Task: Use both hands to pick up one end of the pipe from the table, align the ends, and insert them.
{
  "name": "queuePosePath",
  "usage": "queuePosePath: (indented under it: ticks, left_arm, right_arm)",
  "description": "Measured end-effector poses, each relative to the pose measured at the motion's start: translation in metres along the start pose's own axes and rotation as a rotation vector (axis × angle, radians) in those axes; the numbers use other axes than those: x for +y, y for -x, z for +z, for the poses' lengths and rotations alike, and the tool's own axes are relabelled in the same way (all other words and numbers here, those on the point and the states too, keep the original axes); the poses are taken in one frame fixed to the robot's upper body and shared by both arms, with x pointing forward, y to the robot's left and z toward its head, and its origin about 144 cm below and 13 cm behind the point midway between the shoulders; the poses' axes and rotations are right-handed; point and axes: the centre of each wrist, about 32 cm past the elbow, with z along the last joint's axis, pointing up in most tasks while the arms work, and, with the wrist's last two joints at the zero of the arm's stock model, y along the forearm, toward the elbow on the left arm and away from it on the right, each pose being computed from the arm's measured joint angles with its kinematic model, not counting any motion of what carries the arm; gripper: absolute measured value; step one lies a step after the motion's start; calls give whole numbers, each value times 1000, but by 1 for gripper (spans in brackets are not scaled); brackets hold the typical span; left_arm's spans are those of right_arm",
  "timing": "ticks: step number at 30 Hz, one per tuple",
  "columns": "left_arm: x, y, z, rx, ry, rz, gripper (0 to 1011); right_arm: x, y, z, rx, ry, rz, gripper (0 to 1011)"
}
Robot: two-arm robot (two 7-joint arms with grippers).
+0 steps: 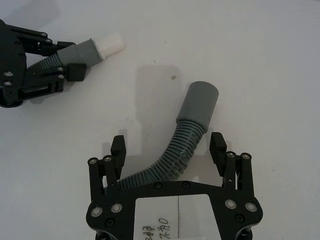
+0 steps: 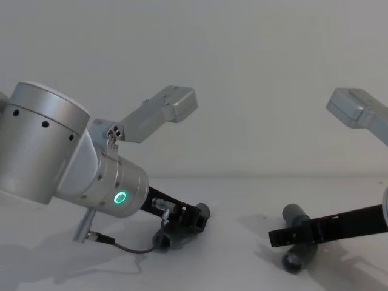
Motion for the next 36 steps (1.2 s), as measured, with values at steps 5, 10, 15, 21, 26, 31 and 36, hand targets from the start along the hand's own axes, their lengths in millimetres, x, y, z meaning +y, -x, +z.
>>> queuePosePath:
  ticks: [5,10,15,21,26,31,36]
  left_arm:
    - [0,0,0,0,0,0,357]
    - [0,0,0,0,0,0,357]
    - [0,0,0,0,0,0,357]
    - [0,0,0,0,0,0,357]
    - [0,0,0,0,0,0,357]
    - [0,0,0,0,0,0,357]
    - [0,0,0,0,0,0,357]
  right_arm:
    - [0,0,0,4,3,-1,870]
    - [0,0,0,5,4,0,747]
    - [0,0,0,7,5,0,600]
    - [0,-1,0,8,5,0,386]
    - [0,-1,0,9,5,1,263]
    - [0,-1,0,9,5,1,263]
    - [0,-1,0,9,5,1,263]
